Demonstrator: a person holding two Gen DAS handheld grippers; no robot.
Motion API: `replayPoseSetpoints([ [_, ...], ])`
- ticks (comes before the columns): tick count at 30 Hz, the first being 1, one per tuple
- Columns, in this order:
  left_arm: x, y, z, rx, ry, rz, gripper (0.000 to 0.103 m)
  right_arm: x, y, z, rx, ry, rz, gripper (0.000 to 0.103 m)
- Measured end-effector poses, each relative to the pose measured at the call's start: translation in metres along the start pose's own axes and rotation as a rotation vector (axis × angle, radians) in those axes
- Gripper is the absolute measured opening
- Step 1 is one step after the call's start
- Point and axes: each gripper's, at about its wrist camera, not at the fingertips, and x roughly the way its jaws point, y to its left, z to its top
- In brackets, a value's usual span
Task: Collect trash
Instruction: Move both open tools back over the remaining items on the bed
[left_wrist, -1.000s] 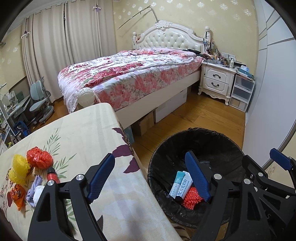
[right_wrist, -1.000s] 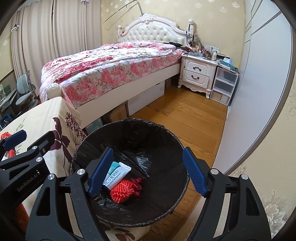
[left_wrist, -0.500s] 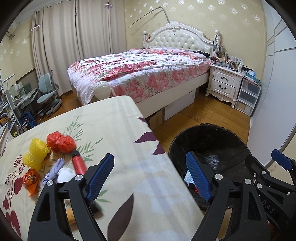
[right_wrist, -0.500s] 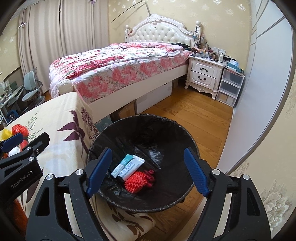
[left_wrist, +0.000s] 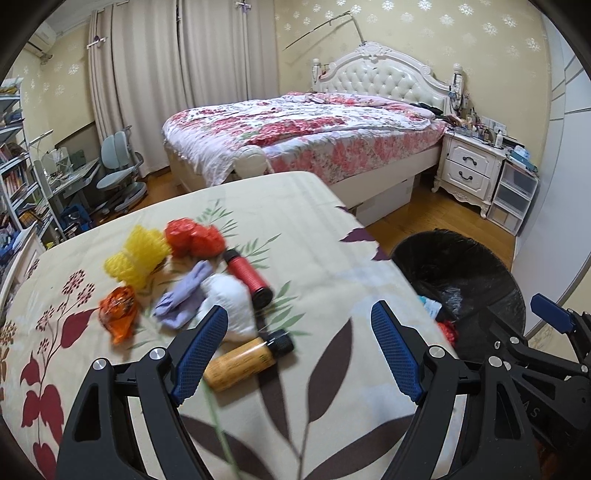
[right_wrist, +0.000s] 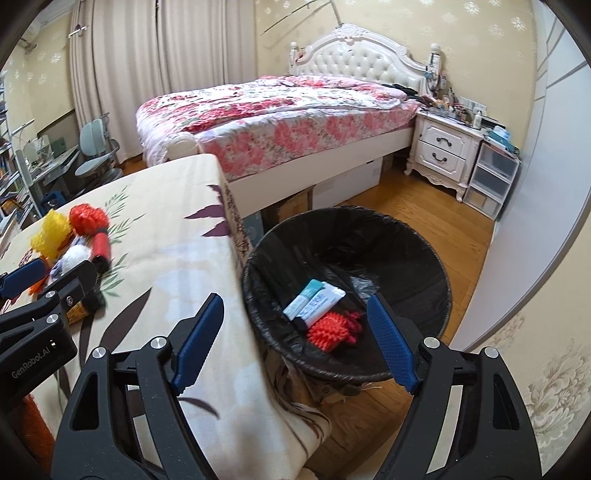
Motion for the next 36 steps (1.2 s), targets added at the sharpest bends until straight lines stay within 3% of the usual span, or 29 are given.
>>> replayPoseSetpoints([
  [22,-0.009,0.125,-0.034,-0.143,0.050,0.185,0.080,0.001,0.106,-0.010,-0.173,0.035,0.151,0.078],
  [36,-0.003,0.190,-0.046,-0.251,0.086,0.250,0.080,0.029,0.141,-0.010,-0.222,0.096,0.135,0.078],
])
